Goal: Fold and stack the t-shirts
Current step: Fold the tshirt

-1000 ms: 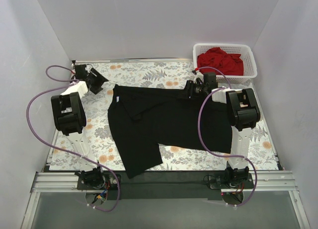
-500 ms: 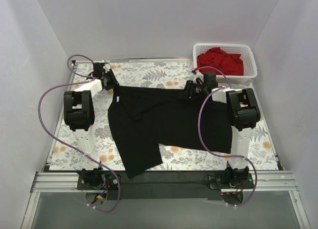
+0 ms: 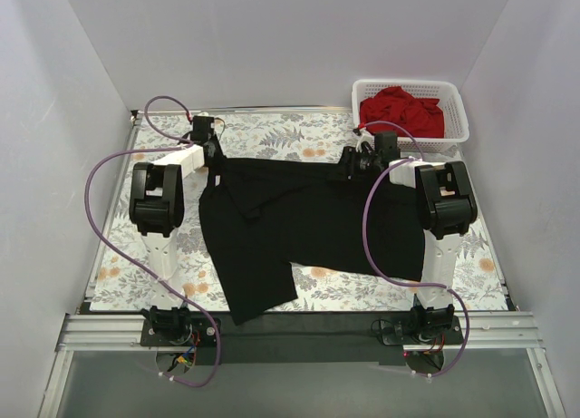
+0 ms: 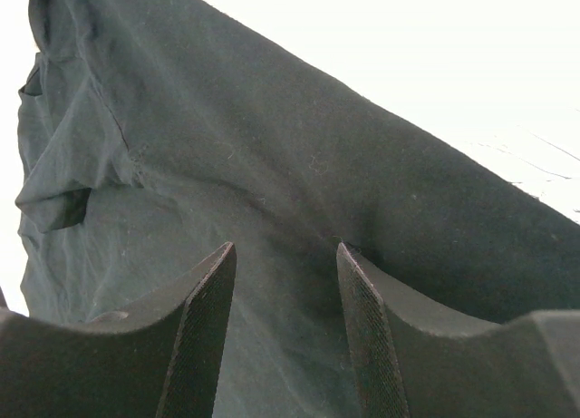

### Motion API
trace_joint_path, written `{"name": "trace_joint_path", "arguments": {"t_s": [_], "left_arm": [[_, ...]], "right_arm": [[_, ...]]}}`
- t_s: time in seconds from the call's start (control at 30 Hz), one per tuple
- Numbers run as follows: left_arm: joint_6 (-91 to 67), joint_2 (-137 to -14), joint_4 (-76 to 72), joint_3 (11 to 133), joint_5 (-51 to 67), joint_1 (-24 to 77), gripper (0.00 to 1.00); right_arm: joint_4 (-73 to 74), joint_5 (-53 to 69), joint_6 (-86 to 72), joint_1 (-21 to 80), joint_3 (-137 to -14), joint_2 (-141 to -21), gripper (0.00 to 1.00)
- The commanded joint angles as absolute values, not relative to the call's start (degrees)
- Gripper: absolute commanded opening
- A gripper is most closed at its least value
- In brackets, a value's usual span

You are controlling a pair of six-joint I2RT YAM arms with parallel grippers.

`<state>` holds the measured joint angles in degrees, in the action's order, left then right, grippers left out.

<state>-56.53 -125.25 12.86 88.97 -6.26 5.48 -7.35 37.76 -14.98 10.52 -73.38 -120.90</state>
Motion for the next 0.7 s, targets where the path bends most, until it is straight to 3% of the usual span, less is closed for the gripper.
{"name": "trace_joint_path", "arguments": {"t_s": [0.0, 0.1, 0.3, 0.43, 0.67], "left_arm": [[-61.8, -121.5, 18.1, 89.0, -19.4, 4.6, 0.01], [-70.7, -115.9, 16.4, 85.5, -21.5, 2.2, 0.00], [-86.1, -110.5, 11.7, 77.5, -7.4, -3.4, 0.03], [-90.5, -107.1, 5.0, 72.3, -3.1, -6.2, 0.27], [-80.1, -113.1, 4.9, 79.8, 6.3, -6.2, 0.61]], "right_arm": [[3.0, 29.2, -12.0, 8.2, -70.5, -122.9, 0.49], [3.0, 29.0, -12.2, 7.6, -69.8, -122.4, 0.49], [2.9, 29.1, -12.4, 7.4, -70.0, -122.7, 0.48], [3.0, 29.4, -12.4, 7.4, -70.0, -122.7, 0.48], [3.0, 29.7, -12.2, 7.4, -70.1, -122.8, 0.48]]}}
